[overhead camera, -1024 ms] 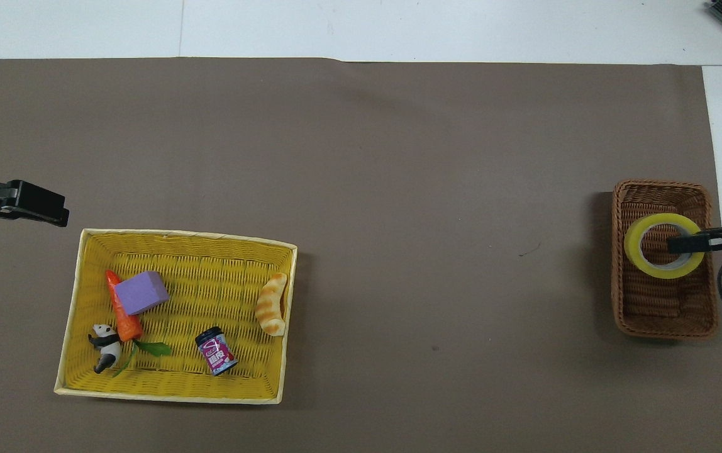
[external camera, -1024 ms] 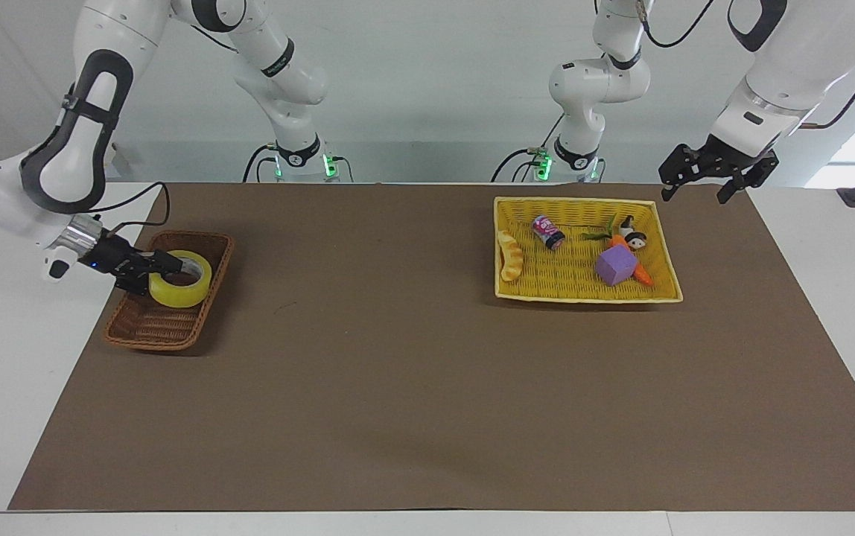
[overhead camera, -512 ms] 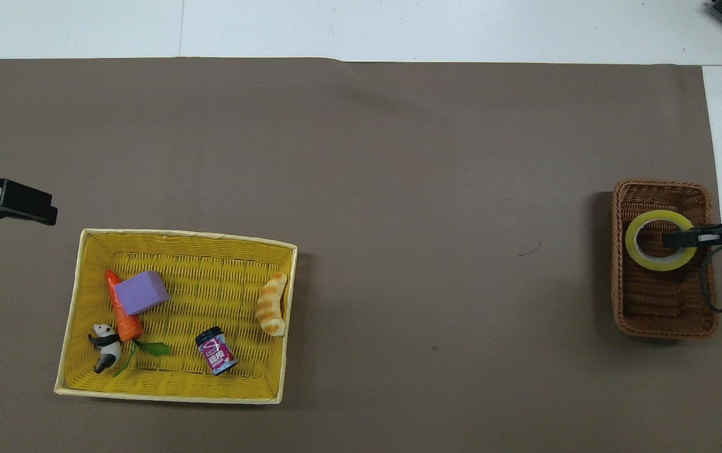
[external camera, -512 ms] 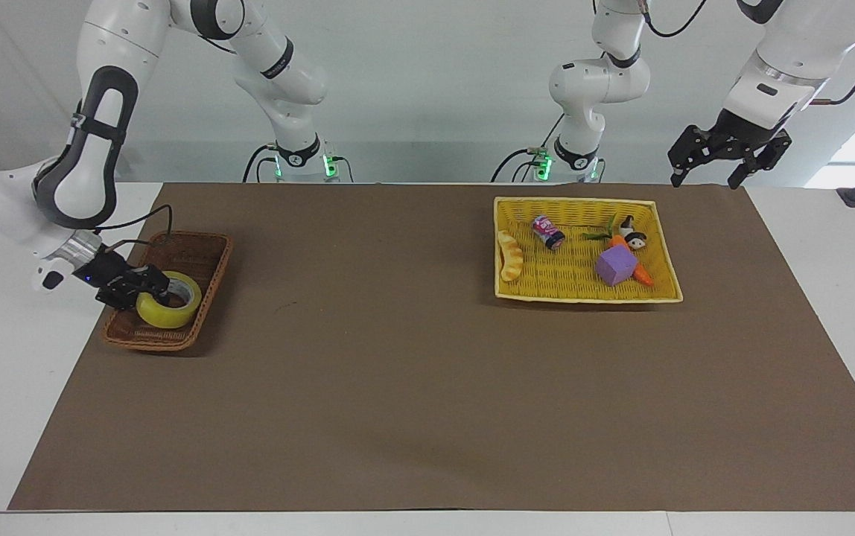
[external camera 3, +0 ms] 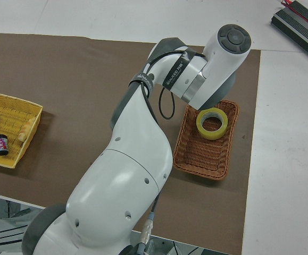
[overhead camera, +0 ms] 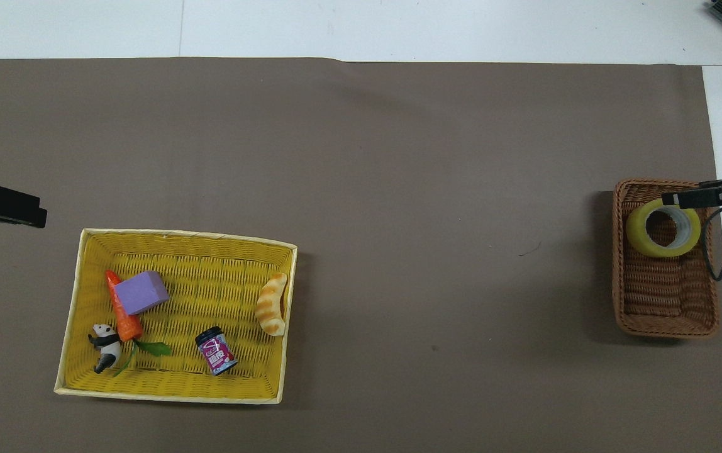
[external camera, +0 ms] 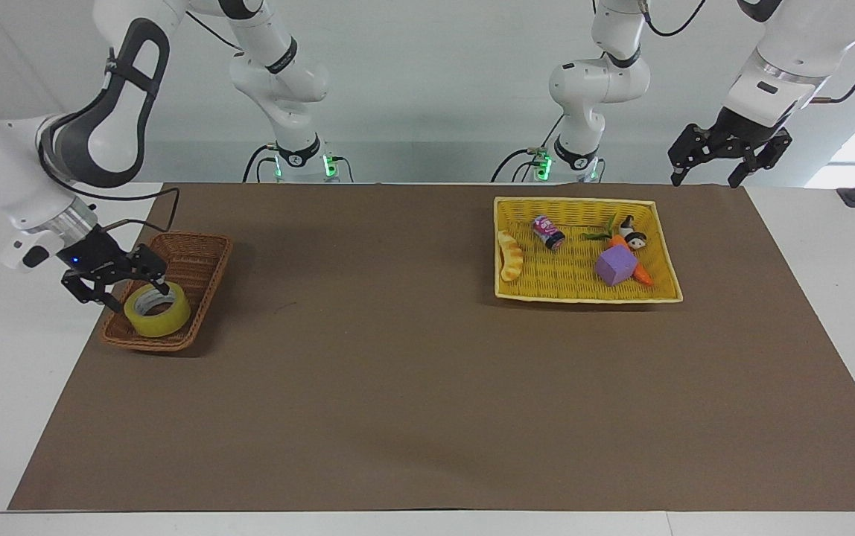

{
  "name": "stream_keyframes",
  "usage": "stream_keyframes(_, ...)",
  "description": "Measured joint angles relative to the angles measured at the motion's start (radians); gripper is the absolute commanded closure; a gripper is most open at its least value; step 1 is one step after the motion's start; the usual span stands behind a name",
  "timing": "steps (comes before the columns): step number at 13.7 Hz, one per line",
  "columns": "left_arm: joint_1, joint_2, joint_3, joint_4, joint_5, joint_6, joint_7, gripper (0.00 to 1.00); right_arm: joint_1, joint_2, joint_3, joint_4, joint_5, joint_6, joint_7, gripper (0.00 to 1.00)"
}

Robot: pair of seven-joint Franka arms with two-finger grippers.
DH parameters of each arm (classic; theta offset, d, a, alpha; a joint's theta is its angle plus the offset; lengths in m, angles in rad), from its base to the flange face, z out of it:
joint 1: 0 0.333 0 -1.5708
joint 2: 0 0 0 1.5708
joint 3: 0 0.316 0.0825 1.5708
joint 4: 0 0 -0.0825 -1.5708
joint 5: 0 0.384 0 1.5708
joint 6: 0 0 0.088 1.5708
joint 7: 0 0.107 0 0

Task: Move tape to another basket
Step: 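Lower the tape into the wicker basket and open the right gripper, then lift the right gripper up and away from the tape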

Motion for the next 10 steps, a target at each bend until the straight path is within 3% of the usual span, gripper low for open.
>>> stream_keyframes(7,0.0,0.0,0.0,0.0,0.0,0.0,0.0,0.0,0.218,-0.198,0.009,0.003,-0.242,-0.141,0.46,0.0)
stream_keyframes(10,0.0,0.0,0.0,0.0,0.0,0.0,0.0,0.0,0.289,-0.24,0.011,0.026,-0.308,-0.211,0.629,0.0)
